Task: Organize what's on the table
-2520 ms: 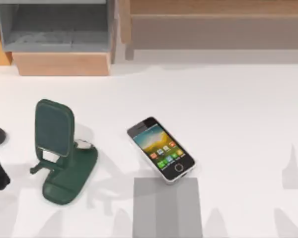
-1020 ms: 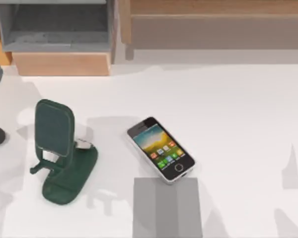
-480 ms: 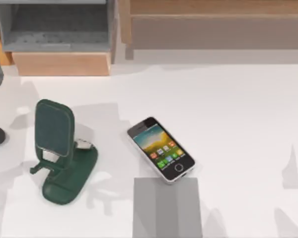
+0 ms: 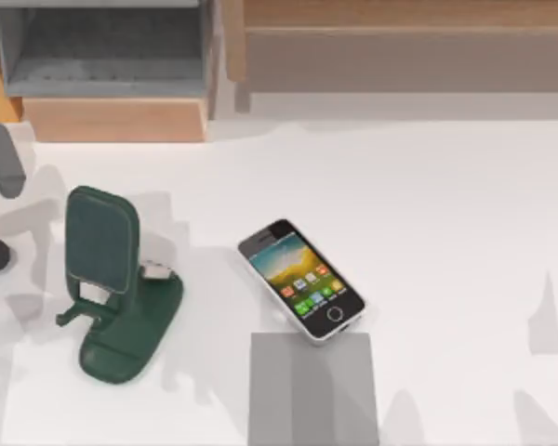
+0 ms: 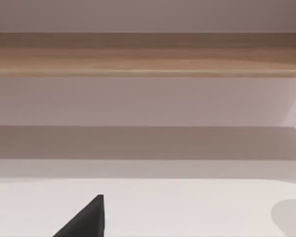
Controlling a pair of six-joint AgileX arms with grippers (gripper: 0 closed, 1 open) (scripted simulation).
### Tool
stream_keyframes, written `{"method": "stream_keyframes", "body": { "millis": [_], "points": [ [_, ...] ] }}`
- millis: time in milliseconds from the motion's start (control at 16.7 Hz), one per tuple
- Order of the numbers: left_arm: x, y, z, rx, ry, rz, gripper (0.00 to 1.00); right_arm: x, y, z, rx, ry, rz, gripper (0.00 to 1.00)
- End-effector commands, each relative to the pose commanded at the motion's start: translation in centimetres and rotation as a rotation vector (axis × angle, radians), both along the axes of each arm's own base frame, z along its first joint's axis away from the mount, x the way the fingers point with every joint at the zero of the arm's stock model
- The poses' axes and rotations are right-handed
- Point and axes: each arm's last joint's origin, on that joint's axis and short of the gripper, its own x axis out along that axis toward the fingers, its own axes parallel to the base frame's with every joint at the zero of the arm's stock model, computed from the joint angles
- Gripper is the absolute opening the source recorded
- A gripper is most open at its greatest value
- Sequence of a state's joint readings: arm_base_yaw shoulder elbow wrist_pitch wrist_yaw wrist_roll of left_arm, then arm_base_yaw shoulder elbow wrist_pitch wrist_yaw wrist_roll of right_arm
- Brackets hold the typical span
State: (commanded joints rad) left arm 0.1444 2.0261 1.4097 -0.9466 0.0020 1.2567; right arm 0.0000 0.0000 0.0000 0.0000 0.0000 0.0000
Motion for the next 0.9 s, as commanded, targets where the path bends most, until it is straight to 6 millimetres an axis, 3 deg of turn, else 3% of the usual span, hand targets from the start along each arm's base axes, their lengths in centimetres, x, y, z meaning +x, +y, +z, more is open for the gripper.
{"method": "stream_keyframes", "body": {
  "millis": [240,480,900],
  "points": [
    [-0.3,0.0,-3.3,-0.001,0.004,0.000,1.00,0.0,0.0,0.0,0.000,0.000,0.000,1.00],
    [-0.3,0.0,-3.4,-0.001,0.005,0.000,1.00,0.0,0.0,0.0,0.000,0.000,0.000,1.00],
    [-0.3,0.0,-3.4,-0.001,0.005,0.000,0.47,0.0,0.0,0.0,0.000,0.000,0.000,1.00]
  ]
}}
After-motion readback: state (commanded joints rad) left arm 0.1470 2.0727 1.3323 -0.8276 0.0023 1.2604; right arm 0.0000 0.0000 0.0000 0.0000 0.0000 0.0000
